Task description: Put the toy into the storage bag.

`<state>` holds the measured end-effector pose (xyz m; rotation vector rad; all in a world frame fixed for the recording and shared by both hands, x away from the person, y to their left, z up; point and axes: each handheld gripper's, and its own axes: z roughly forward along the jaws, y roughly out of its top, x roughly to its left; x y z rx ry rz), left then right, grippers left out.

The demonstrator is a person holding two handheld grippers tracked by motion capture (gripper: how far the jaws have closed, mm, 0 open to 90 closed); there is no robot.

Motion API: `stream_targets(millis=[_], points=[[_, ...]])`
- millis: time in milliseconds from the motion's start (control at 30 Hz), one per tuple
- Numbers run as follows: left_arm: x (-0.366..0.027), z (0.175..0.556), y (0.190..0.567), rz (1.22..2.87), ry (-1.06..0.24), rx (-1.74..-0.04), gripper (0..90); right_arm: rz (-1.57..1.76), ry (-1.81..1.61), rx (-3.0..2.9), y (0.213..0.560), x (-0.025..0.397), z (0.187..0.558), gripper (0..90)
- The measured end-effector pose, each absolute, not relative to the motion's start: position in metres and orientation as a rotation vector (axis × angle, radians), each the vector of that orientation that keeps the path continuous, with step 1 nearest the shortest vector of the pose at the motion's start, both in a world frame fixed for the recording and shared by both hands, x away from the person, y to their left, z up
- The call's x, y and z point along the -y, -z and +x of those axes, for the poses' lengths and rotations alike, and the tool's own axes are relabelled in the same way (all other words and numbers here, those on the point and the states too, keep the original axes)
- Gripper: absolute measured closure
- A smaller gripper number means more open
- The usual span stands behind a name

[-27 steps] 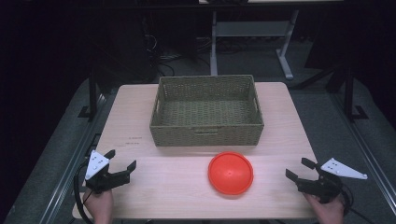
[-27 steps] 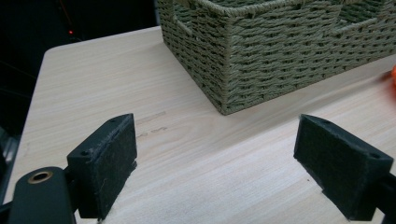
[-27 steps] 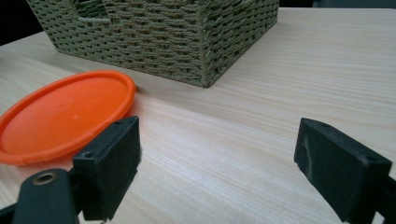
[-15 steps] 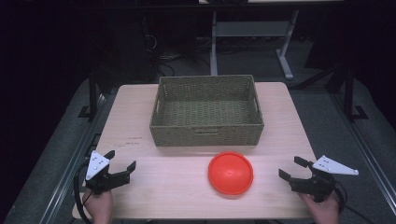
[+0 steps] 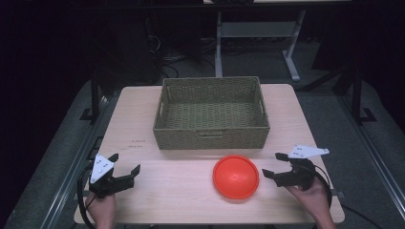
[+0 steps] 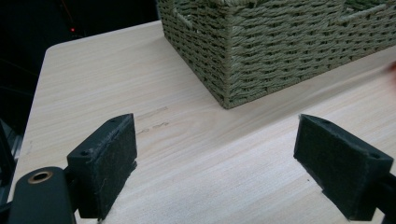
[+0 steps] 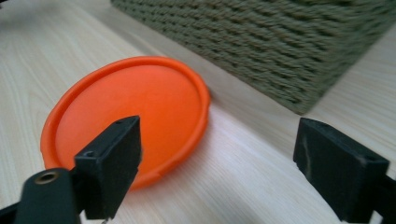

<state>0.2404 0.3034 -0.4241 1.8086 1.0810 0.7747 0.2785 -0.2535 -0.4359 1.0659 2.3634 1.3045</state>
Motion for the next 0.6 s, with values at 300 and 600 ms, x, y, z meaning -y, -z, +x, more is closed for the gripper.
stream_targets(millis=[300, 600], points=[[-0.303, 0.242, 0.424, 1.819, -0.776, -1.084, 12.7, 1.114, -1.306, -2.511, 0.448, 0.224, 0.305, 16.9], [-0.304, 0.241, 0.424, 1.802, -0.783, -1.092, 12.7, 1.173, -1.276, -2.565, 0.457, 0.209, 0.301, 20.2]])
